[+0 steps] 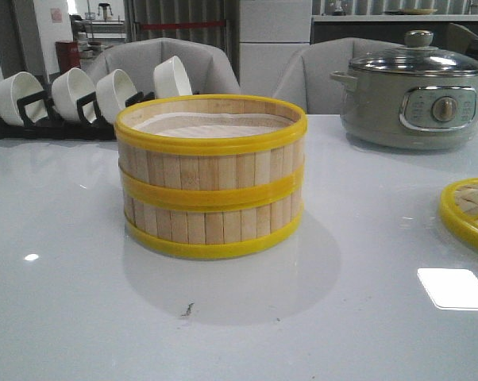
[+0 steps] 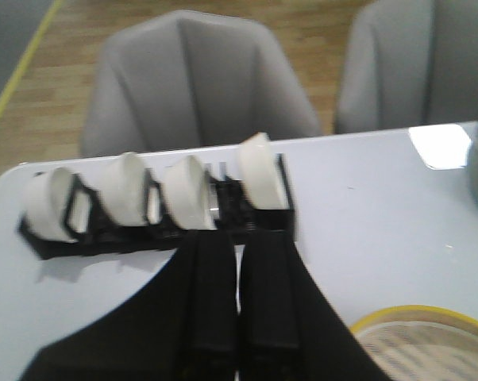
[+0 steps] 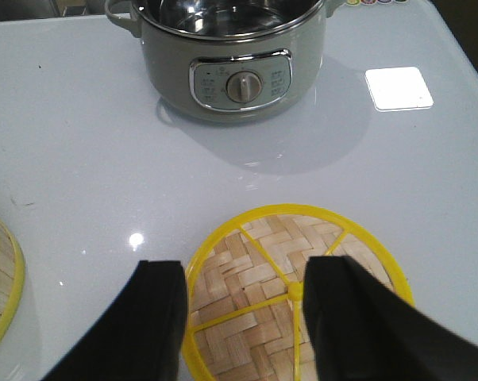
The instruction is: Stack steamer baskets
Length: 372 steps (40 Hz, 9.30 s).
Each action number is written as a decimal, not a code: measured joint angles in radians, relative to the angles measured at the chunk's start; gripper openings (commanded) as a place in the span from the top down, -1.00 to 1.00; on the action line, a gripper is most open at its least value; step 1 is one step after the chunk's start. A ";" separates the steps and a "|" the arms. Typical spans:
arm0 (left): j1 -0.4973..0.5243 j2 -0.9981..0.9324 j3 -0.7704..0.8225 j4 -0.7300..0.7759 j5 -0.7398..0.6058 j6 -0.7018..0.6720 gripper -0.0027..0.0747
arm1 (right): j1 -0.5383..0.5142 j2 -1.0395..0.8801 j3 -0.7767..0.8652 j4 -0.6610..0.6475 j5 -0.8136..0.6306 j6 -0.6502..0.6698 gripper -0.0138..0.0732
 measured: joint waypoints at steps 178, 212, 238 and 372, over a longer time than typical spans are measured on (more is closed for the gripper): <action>0.182 -0.827 1.145 0.034 -0.523 0.026 0.71 | 0.020 0.025 0.000 0.000 0.021 0.000 -0.34; 0.182 -0.827 1.145 0.034 -0.523 0.026 0.71 | 0.020 0.025 0.000 0.000 0.021 0.000 -0.34; 0.182 -0.827 1.145 0.034 -0.523 0.026 0.71 | 0.020 0.106 -0.043 0.000 0.137 0.000 -0.34; 0.174 -0.827 1.145 0.034 -0.514 0.026 0.71 | -0.049 0.673 -0.255 -0.086 0.152 0.006 -0.17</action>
